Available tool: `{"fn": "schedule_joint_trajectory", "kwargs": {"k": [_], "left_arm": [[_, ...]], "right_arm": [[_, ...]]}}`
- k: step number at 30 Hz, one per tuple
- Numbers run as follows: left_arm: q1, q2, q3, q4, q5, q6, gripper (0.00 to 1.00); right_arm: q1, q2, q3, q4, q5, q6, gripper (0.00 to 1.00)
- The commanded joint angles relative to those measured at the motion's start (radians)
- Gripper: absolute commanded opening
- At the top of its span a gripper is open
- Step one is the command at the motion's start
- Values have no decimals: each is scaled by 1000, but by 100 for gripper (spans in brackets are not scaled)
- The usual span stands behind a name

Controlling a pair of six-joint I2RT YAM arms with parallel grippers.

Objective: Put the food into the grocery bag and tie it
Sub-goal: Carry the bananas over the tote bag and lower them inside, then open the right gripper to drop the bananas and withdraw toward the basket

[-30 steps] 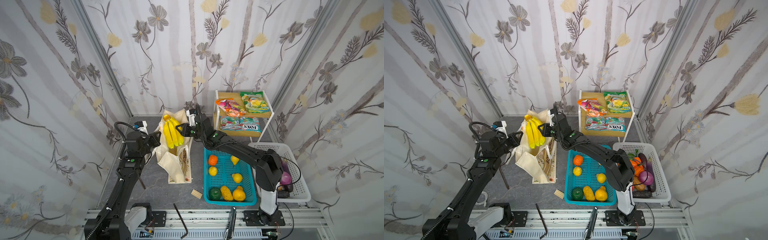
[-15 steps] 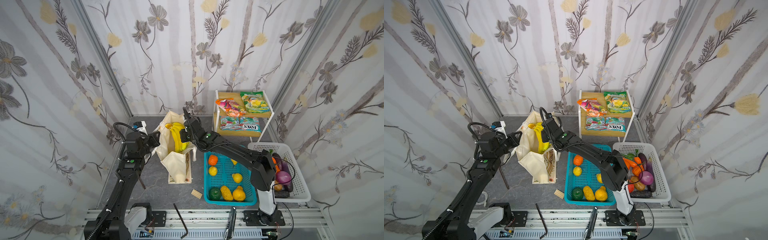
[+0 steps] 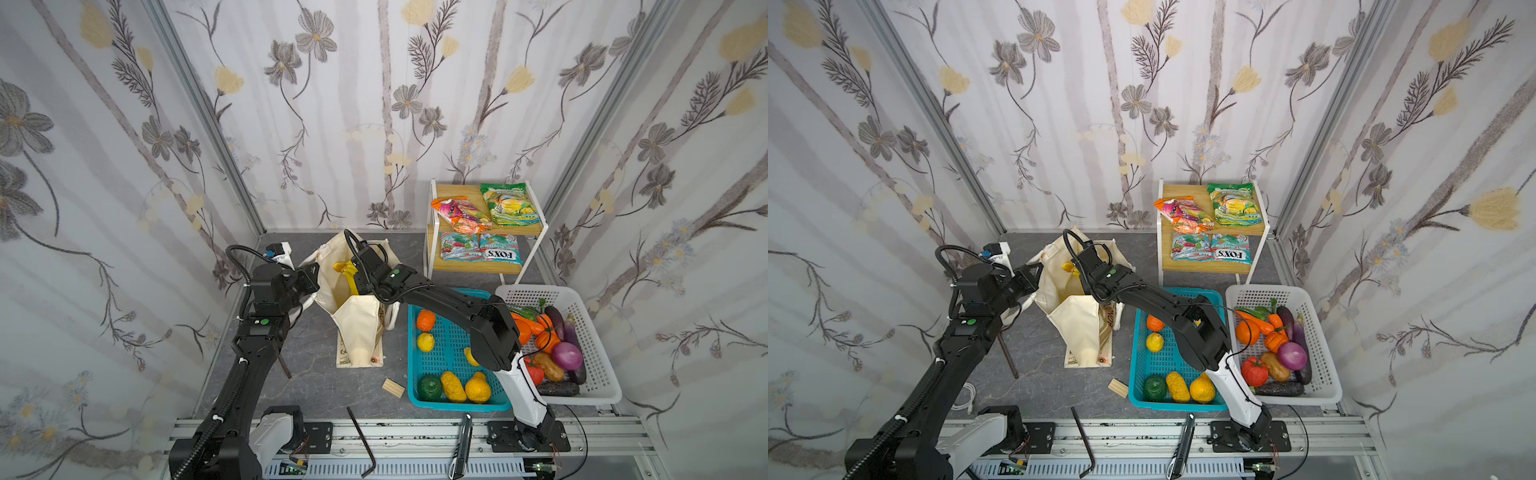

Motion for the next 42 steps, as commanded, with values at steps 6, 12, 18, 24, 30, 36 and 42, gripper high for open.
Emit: {"fn": "schedule_joint_trajectory", "kwargs": {"k": [6,12,18,24,30,36,42], "left_arm": [[0,17,-2,10,25,-6,0],[-1,13,-2,10,24,-7,0],[0,0,-5,10,7,-2,0],[0,-10,-11,9,-14,0,0],[0,-5,-9,4,-16,-6,0],[0,-3,-7,4,-12,-13,0],[0,-7,-8,4,-19,-11,0]], "right_arm": [[-1,36,21,-26,-61,1,57],[-2,-70,20,-37,-107,14,93],[0,-214,3,-1,-126,17,100],[4,-404,-125,134,-62,-15,100],[44,-702,-441,439,349,76,100],[27,-1014,-986,959,213,-129,100],[-36,-1154,-1181,891,100,16,100]]}}
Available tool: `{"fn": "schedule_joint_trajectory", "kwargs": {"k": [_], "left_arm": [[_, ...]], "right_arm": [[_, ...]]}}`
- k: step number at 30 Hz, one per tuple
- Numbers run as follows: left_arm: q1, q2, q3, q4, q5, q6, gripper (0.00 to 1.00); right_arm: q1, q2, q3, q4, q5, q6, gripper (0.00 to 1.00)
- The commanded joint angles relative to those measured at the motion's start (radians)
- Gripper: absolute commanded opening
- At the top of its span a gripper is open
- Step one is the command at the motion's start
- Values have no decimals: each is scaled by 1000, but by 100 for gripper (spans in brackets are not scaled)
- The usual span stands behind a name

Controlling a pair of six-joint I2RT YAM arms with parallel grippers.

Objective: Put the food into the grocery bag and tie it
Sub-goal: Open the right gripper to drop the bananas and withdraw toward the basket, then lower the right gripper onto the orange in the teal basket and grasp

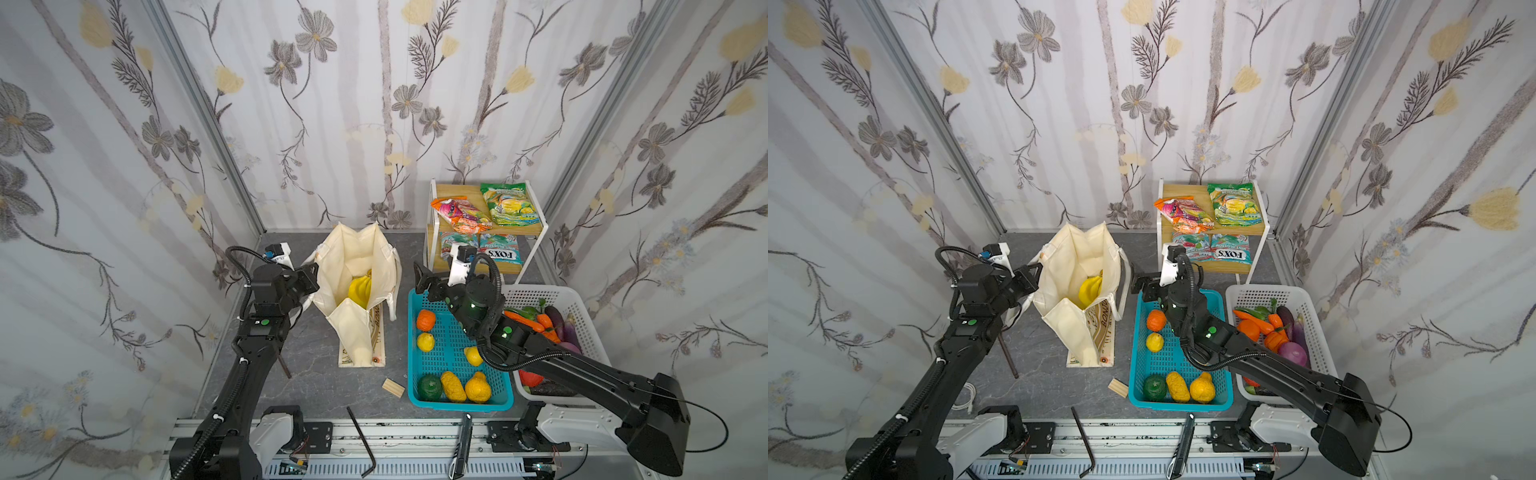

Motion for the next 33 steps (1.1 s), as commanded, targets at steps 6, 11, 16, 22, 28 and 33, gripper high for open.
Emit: {"fn": "schedule_joint_trajectory", "kwargs": {"k": [6,11,16,22,28,33], "left_arm": [[0,0,0,-6,-5,-4,0],[0,10,0,-6,-8,-2,0],[0,5,0,-6,-7,-4,0],[0,1,2,-5,3,-4,0],[0,-6,0,-6,-2,1,0],[0,-12,0,-6,-2,2,0]], "right_arm": [[-44,-69,-65,-189,-13,204,100],[-97,-32,-146,-234,-80,343,100],[-106,46,-184,-235,-129,391,100],[-107,183,-155,-243,-184,413,100],[-110,262,-164,-197,-254,436,97],[-140,285,-211,-122,-332,455,80]]}}
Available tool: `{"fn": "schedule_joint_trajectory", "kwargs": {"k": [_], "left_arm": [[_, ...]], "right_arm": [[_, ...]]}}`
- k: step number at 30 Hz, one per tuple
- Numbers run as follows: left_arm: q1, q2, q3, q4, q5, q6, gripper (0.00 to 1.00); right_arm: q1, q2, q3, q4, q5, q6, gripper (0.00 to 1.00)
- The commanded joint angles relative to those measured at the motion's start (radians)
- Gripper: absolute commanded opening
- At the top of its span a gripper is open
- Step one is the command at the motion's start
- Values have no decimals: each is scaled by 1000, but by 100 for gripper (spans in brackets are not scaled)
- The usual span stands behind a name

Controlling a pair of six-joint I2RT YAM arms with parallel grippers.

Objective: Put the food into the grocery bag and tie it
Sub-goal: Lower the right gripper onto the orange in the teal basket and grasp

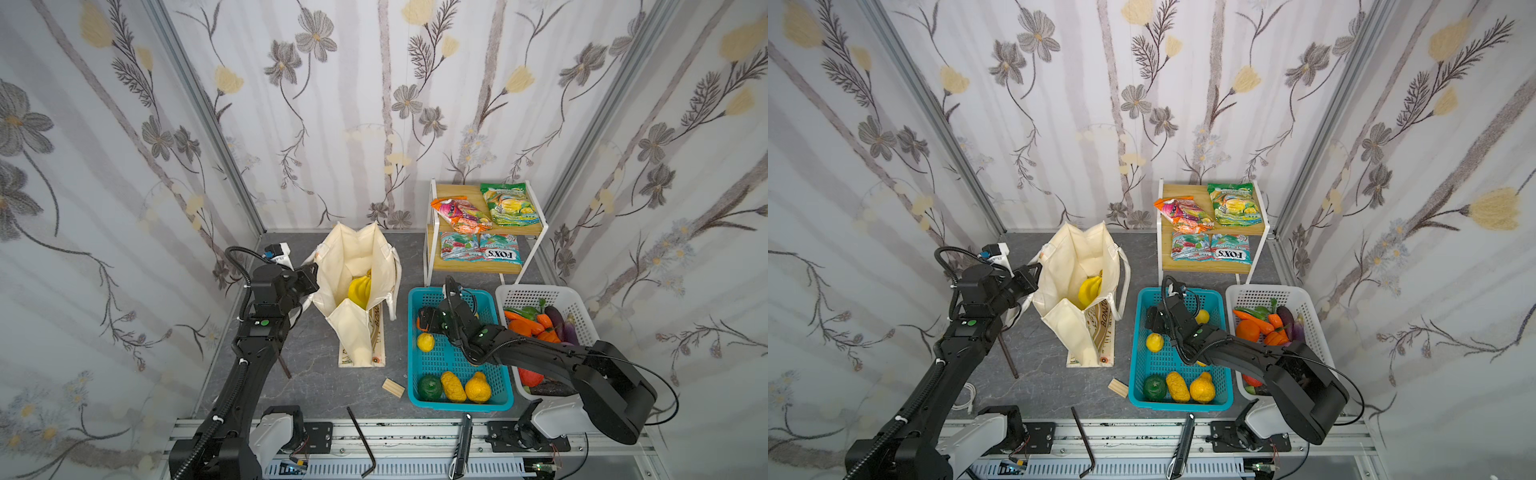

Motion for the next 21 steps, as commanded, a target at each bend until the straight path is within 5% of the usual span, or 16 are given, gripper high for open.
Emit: {"fn": "schedule_joint_trajectory", "kwargs": {"k": [1,21], "left_arm": [[0,-5,0,-1,5,2,0],[0,-3,3,-1,19,-1,0]], "right_arm": [[-12,33,-20,95,-68,32,79],[-25,144,-7,101,-72,44,78]]}}
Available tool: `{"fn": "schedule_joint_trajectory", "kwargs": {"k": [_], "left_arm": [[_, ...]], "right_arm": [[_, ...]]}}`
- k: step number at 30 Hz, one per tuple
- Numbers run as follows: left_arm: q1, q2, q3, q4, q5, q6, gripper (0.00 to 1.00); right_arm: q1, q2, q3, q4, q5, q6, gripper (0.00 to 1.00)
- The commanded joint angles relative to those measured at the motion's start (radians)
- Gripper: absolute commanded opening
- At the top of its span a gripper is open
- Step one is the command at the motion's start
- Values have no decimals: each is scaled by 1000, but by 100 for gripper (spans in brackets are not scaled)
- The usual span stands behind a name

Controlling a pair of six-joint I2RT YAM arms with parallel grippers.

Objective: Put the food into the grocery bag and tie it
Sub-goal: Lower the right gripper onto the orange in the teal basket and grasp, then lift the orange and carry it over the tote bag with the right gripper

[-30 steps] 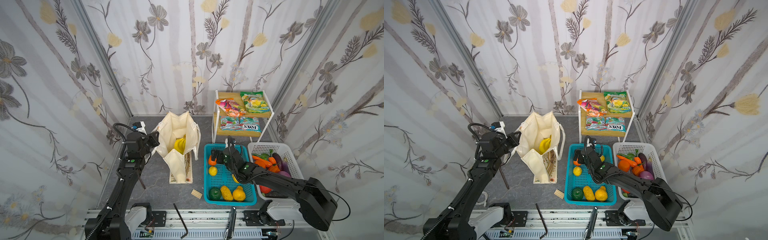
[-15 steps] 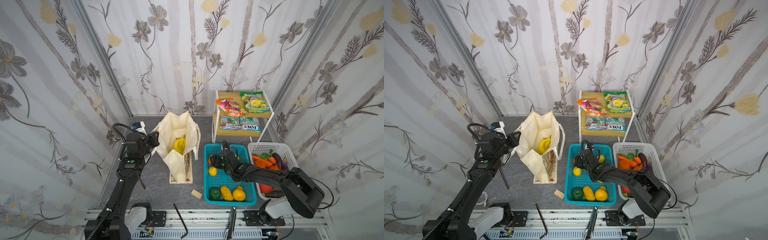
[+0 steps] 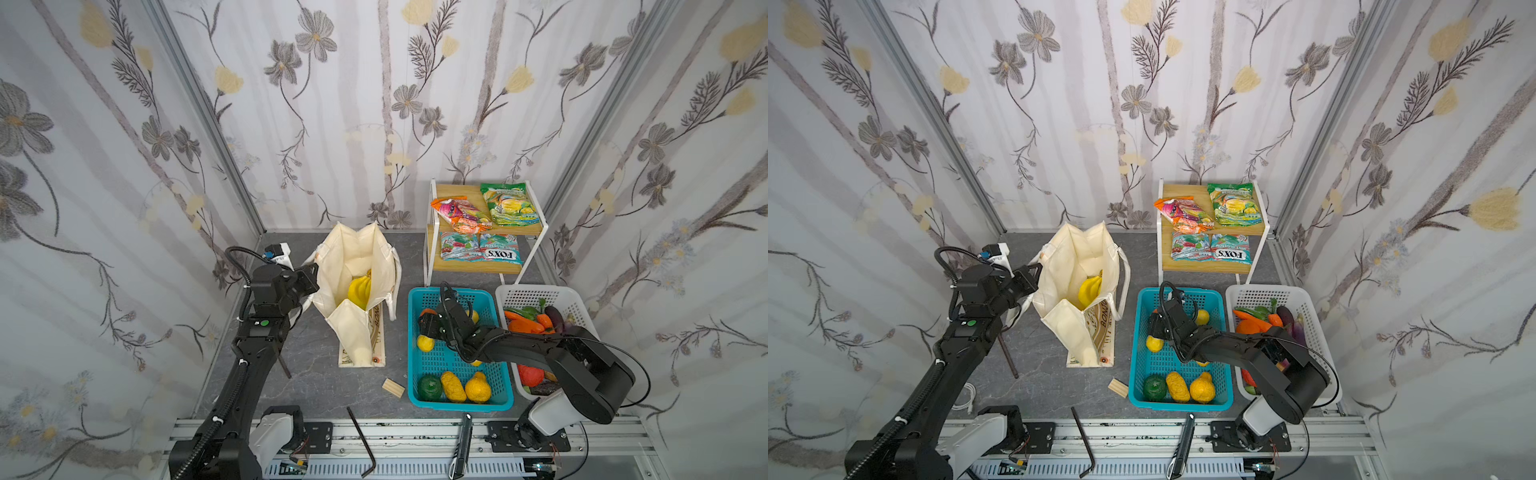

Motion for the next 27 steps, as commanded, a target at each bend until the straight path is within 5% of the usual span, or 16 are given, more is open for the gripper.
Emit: {"fn": "schedule_joint_trajectory", "kwargs": {"k": [1,5,15,27], "left_arm": [[0,-2,3,1,12,-1,0],[0,-2,3,1,11,-1,0],[0,3,2,1,11,-2,0],[0,8,3,1,11,-3,0]], "right_arm": [[-2,15,9,31,3,12,79],[-2,25,4,55,-11,21,82],[-3,-21,-10,37,20,9,66],[0,-331,30,-106,97,-85,63]]}}
